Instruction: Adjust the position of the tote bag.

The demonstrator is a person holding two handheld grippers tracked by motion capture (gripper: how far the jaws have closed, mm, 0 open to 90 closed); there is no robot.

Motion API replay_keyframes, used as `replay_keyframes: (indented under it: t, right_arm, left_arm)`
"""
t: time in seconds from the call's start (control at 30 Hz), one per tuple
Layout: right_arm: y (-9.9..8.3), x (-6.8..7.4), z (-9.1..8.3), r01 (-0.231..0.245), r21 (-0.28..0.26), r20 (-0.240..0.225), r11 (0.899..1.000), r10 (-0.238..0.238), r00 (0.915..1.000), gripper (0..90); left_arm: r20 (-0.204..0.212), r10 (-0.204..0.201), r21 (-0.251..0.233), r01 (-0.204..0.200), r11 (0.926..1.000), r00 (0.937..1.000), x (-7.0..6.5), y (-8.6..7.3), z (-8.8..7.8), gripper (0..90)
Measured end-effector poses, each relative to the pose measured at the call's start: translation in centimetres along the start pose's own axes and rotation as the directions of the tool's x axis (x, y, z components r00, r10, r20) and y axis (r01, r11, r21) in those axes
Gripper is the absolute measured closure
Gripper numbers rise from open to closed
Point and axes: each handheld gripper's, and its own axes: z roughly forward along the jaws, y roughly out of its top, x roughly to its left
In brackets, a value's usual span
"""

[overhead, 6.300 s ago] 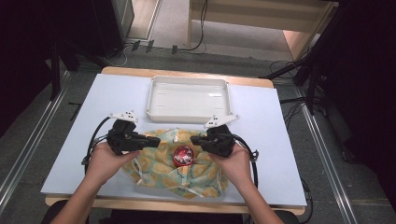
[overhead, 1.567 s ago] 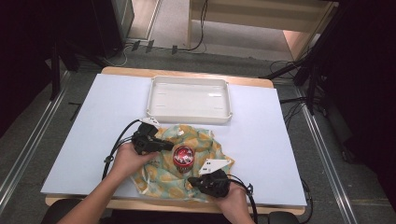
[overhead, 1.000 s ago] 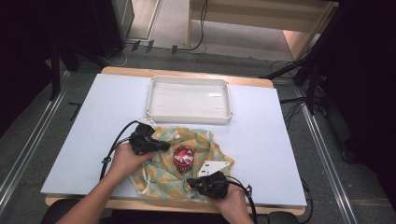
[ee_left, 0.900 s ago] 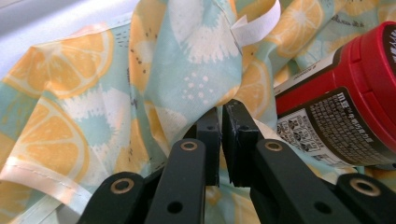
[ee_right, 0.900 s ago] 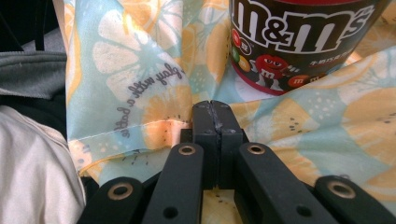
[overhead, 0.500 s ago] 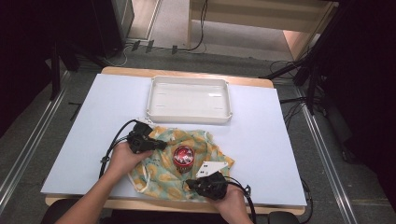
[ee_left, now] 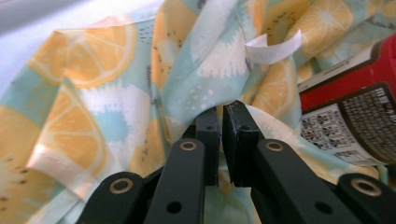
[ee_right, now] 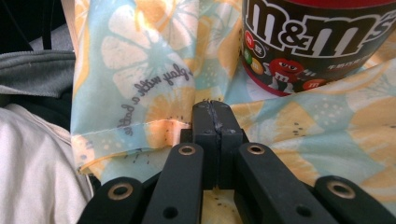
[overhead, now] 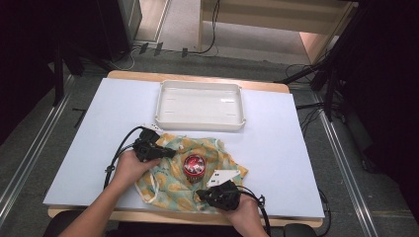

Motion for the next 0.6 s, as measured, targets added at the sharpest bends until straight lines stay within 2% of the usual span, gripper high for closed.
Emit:
replay_keyframes:
  t: [0.17, 0.47, 0.6]
  right_arm:
    - [0.3, -0.1, -0.4, 0.007, -0.008, 0.011, 1.0, -0.007, 0.9999, 90.0]
    - [0.7, -0.5, -1.5, -0.011, -0.036, 0.007, 0.999, 0.011, 0.9999, 89.9]
    - [1.0, -0.5, -2.1, -0.017, -0.056, 0.006, 0.998, 0.017, 0.9998, 86.7]
  left_arm:
    - [0.004, 0.008, -0.023, -0.008, 0.9997, 1.0, -0.2, 0.1, -0.5, 85.5]
    - [0.005, 0.06, -0.06, -0.059, 0.9964, 0.9982, -1.4, 0.5, -1.6, 83.5]
    - [0.011, 0.082, -0.078, -0.081, 0.9937, 0.9966, -2.0, 0.7, -2.1, 82.3]
